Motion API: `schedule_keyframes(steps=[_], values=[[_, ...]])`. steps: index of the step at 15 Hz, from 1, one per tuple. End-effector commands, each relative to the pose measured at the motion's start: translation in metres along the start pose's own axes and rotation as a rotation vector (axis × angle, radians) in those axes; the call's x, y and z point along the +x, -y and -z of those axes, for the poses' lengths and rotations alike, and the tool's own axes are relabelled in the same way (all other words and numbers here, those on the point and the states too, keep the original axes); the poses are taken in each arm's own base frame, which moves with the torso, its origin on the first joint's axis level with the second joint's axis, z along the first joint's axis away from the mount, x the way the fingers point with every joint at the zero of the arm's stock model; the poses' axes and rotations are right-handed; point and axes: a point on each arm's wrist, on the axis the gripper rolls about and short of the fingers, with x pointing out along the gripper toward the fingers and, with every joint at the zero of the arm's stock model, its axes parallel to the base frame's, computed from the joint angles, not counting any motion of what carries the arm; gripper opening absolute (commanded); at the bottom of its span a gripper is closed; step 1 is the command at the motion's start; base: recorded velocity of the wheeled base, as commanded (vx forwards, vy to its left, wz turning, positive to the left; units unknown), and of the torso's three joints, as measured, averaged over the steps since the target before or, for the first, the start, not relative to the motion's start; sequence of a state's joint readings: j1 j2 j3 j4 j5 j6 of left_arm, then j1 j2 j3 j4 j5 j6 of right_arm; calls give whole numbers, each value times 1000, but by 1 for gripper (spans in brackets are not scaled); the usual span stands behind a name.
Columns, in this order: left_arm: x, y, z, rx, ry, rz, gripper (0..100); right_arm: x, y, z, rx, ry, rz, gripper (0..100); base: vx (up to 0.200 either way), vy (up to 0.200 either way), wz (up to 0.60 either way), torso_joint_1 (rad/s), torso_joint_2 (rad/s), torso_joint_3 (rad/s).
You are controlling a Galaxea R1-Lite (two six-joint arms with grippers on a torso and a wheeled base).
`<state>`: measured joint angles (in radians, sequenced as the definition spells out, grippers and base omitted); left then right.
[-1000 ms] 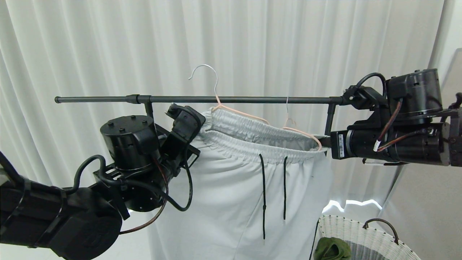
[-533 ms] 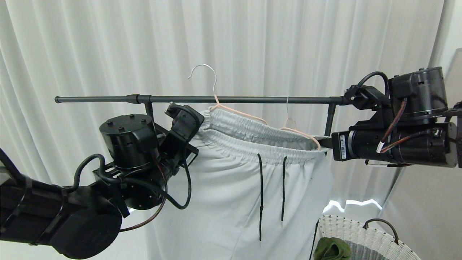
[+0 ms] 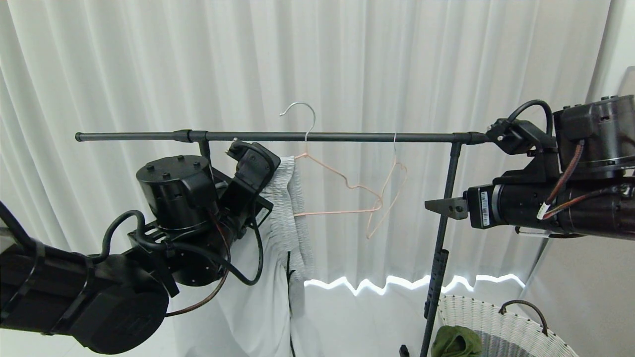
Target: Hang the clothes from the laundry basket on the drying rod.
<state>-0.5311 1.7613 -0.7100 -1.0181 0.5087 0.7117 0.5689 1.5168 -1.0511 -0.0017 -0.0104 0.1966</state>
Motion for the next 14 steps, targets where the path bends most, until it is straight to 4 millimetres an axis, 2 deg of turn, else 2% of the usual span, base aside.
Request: schedule_keyframes(steps=[1,6,10,14], values=[[0,0,-1,-3,6,2,0,-7,1,5,-4,0,-6,100,0,0,0,0,0,0],[-1,3,-4,-8,79,71,0,4,-1,21,-202,125,-143,100,0,0,0,0,0,0],[1,8,-3,-27,192,126,0,8,-2,20,-295,132,-190,100,0,0,0,0,0,0],[-1,11,1,-36,230,143,0,10,-1,20,-370,147,-196,100,0,0,0,0,0,0]])
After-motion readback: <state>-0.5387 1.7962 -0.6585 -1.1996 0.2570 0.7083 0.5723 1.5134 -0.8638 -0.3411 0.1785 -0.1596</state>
